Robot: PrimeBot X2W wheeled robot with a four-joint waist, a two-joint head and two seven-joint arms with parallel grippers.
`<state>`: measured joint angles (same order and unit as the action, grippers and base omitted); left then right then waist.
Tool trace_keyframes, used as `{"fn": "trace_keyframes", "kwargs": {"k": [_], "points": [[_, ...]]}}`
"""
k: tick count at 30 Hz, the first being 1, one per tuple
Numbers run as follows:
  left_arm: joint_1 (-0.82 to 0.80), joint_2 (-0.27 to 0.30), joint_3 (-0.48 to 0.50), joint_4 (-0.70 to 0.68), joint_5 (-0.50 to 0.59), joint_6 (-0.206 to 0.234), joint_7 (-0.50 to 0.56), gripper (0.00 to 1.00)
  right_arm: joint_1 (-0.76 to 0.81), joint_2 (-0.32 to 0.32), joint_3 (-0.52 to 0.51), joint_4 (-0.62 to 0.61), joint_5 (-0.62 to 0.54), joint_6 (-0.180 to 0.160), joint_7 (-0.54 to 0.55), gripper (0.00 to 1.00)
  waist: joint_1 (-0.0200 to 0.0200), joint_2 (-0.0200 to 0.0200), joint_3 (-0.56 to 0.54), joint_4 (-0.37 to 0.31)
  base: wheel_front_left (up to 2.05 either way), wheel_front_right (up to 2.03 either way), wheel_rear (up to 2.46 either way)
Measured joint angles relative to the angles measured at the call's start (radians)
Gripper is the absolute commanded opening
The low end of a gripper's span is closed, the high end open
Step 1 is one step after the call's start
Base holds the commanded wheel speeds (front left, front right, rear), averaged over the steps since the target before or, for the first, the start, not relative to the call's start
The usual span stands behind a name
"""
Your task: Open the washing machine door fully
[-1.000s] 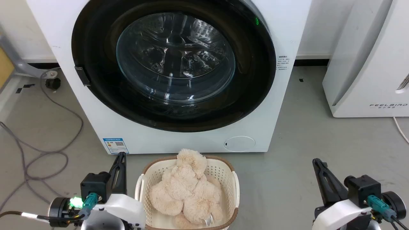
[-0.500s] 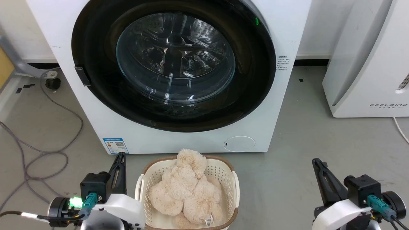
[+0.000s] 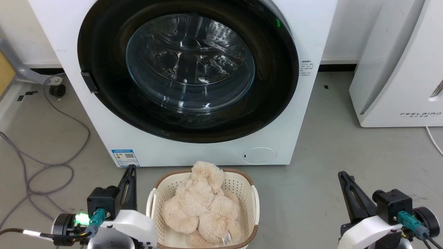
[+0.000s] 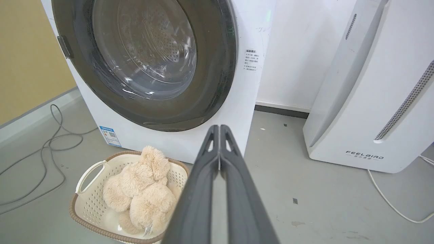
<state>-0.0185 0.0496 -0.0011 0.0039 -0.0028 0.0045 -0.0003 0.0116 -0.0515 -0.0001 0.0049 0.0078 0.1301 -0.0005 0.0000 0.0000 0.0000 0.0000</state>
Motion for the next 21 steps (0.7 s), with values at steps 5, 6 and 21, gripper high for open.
{"fn": "trace_keyframes", "kwargs": {"k": [5,6,21], "points": [[0.0,0.0,0.001,0.0,0.0,0.0,0.0,0.0,0.0,0.0,0.0,0.0,0.0,0.0,0.0,0.0,0.0,0.0,0.0,0.0,0.0,0.0,0.0],[0.0,0.0,0.0,0.0,0.0,0.0,0.0,0.0,0.0,0.0,0.0,0.0,0.0,0.0,0.0,0.0,0.0,0.0,0.0,0.0,0.0,0.0,0.0],[-0.001,0.0,-0.013,0.013,-0.011,0.001,-0.011,1.0,0.003,0.0,0.0,0.003,0.01,0.0,-0.01,1.0,0.0,0.0,0.0,-0.002,0.0,0.0,0.0]]}}
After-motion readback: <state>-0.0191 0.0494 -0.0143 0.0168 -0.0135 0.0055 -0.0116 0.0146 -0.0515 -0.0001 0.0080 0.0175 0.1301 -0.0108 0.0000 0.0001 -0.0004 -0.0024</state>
